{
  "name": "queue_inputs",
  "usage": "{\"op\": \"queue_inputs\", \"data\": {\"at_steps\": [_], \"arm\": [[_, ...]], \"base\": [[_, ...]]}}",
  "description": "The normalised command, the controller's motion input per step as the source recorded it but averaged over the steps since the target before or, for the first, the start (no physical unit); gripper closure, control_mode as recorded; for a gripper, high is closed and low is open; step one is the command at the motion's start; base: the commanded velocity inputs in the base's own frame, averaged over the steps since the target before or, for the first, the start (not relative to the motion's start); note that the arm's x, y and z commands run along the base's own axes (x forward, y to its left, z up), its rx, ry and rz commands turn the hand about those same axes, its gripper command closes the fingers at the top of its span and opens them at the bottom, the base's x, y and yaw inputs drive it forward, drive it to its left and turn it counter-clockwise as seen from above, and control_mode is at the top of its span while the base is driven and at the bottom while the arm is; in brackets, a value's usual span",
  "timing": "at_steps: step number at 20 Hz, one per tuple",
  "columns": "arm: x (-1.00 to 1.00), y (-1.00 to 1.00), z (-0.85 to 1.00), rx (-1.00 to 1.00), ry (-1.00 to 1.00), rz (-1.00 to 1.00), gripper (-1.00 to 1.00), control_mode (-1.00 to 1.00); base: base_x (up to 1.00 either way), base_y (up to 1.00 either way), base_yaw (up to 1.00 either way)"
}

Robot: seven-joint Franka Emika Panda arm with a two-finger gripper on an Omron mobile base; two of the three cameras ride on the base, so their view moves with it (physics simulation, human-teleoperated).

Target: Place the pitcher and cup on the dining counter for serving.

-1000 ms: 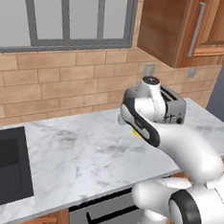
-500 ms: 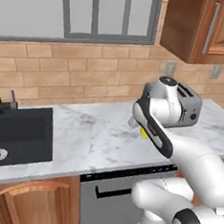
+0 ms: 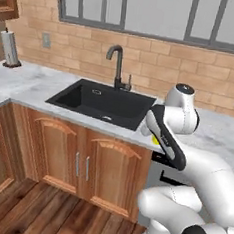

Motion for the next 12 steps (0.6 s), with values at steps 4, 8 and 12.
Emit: {"op": "queue_inputs", "data": {"at_steps": [4, 8, 12], "arm": [[0.00, 0.00, 0.00, 0.00, 0.00, 0.00, 1.00, 1.00], [0.00, 0.00, 0.00, 0.00, 0.00, 0.00, 1.00, 1.00], [0.00, 0.00, 0.00, 0.00, 0.00, 0.00, 1.00, 1.00]], "base": [[-0.27, 0.00, 1.00], [-0.31, 0.00, 1.00], [-0.26, -0.01, 1.00]]}}
